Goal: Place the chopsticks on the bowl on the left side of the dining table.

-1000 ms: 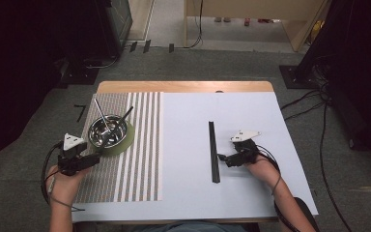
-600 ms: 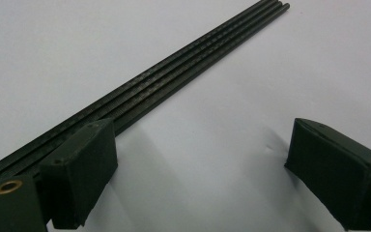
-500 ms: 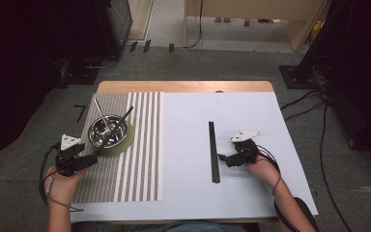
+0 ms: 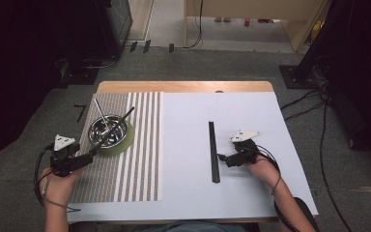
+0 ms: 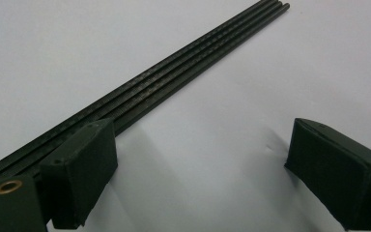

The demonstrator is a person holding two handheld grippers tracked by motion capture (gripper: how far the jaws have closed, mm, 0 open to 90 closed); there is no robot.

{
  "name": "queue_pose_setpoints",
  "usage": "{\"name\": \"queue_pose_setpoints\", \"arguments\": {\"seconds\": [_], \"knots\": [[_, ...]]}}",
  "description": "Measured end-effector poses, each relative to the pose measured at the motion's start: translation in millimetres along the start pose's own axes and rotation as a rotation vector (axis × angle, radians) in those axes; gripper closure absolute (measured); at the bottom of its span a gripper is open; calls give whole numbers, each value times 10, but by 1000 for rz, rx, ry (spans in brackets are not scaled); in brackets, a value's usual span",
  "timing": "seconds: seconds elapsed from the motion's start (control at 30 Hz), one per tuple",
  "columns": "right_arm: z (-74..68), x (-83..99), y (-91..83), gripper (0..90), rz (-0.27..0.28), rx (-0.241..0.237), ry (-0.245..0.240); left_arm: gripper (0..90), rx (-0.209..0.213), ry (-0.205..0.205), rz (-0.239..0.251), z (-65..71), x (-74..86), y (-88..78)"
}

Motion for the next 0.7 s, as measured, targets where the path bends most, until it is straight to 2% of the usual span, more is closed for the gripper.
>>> {"name": "queue_pose_setpoints", "arguments": {"seconds": [0.27,0.7], "knots": [[0,0,0,102,0,0,-1,341,9,-8,-8,-42,9,5],[1,-1,1,102,0,0,0,342,-3,-28,27,-172,-47,-4]]}}
Point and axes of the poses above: each handheld gripper's, and its own axes: y roughly forward along the jaws, x roughly out of its underside, z roughly to its right, the point moved 8 cm from there along y, roughly forward along the jaws, and after that the axes turned 12 degrees about x, right-handed, at the moved point
